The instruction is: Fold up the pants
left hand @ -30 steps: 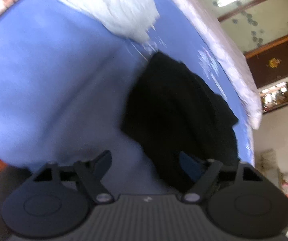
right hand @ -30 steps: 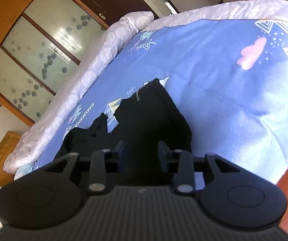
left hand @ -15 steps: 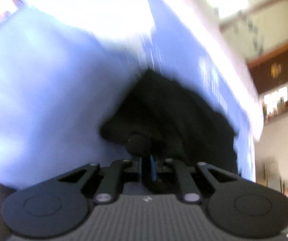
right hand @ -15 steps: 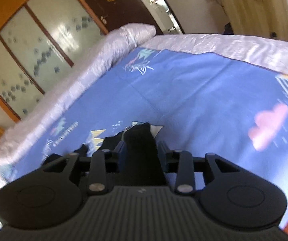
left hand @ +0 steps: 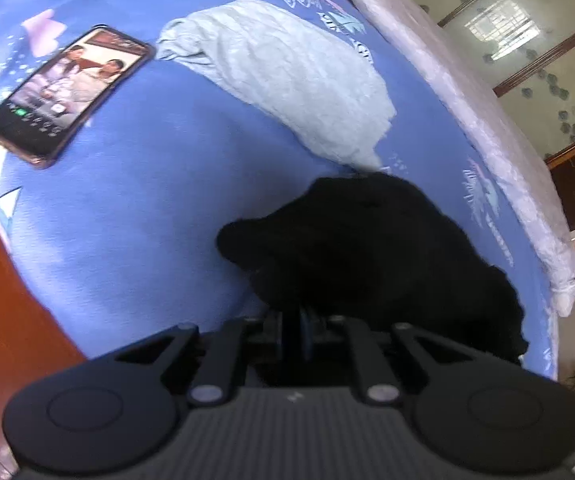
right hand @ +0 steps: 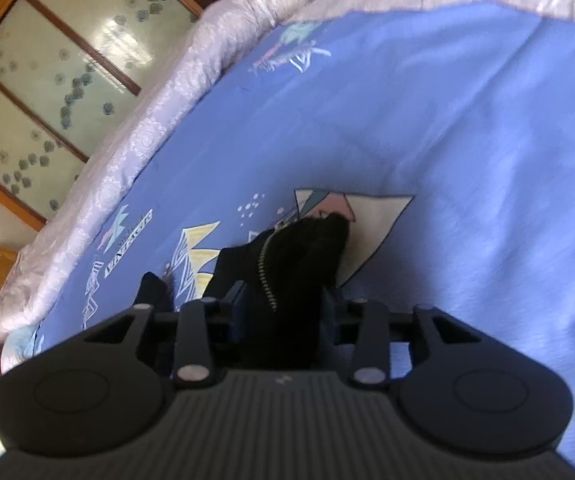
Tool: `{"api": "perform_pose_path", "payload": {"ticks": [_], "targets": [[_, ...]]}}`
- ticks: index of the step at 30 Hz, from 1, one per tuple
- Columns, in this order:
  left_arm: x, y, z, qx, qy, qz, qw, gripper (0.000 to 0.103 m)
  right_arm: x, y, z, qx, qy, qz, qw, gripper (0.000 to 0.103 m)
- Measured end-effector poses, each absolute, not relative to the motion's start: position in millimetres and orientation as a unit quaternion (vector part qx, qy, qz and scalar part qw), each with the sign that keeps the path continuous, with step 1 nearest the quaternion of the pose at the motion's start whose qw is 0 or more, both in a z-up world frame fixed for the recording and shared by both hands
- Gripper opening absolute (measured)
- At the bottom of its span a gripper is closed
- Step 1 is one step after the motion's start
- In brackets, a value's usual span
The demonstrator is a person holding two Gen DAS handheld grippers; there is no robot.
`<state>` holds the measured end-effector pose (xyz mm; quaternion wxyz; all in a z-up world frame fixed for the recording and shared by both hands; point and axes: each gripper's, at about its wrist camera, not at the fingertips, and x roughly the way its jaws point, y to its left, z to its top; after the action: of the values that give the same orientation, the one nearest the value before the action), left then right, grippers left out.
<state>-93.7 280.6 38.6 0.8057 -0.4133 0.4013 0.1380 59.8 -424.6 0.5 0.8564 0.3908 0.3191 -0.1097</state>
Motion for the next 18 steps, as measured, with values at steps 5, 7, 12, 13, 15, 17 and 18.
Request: {"api": "perform_pose_path", "payload": {"ticks": [5, 7, 12, 13, 15, 17, 18], "targets": [[-54.2, 290.6, 81.8, -0.412, 0.37, 0.106, 0.826, 0.008, 89.2, -441.6, 44.8, 0.404, 0.289, -0.137, 0.857, 0.009], [-21.3, 292.4, 121.0, -0.408, 0.341, 0.079, 0.843, 0.008, 95.2, -458.9, 87.2, 0.43, 0.238, -0.149, 0.858, 0.009], [18.7, 263.0, 232.1, -0.385, 0.213, -0.018, 0.898, 0.008, 64.4, -496.2, 193.9, 0.451, 0.093, -0.14, 0.876, 0.008], [16.7, 255.9, 243.4, -0.383, 0.19, -0.038, 0.903, 0.008, 49.9, -501.3, 208.3, 0.444, 0.072, -0.138, 0.883, 0.008], [8.7, 243.4, 246.9, -0.373, 0.175, -0.055, 0.909, 0.008, 19.5, -508.9, 222.3, 0.431, 0.046, -0.138, 0.89, 0.008], [0.2, 235.9, 223.8, -0.37, 0.205, -0.055, 0.904, 0.008, -11.6, -515.4, 216.1, 0.421, 0.044, -0.142, 0.895, 0.008], [-4.2, 234.4, 204.9, -0.374, 0.232, -0.051, 0.896, 0.008, -25.2, -518.3, 207.1, 0.419, 0.052, -0.146, 0.895, 0.008]]}}
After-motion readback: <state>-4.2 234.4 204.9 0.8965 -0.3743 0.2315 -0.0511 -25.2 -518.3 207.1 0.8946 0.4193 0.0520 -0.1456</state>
